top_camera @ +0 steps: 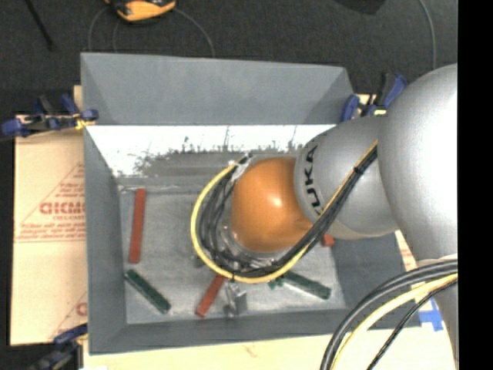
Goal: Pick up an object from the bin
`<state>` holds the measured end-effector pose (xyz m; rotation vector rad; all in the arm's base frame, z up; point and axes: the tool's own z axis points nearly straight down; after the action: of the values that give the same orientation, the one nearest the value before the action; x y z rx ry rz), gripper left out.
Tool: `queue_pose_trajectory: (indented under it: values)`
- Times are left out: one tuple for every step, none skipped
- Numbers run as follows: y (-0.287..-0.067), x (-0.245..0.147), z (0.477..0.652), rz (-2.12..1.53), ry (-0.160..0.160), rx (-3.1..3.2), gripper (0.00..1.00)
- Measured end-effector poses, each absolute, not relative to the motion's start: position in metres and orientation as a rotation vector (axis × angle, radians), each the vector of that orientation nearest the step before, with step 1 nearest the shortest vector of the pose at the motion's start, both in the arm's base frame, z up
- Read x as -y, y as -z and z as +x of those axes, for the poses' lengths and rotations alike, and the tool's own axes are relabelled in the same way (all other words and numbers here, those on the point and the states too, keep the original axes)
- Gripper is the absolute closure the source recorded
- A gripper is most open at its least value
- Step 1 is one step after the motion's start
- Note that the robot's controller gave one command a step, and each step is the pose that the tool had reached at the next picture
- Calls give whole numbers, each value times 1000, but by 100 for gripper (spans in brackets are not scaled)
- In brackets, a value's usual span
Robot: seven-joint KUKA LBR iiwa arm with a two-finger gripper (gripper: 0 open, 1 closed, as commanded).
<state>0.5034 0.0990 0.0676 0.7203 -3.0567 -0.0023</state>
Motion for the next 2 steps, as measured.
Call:
queue_pose_trajectory:
  values:
    - [-71, -102, 512, 845, 1, 3031, 100]
    - [-71, -102, 512, 845, 1, 3031, 100]
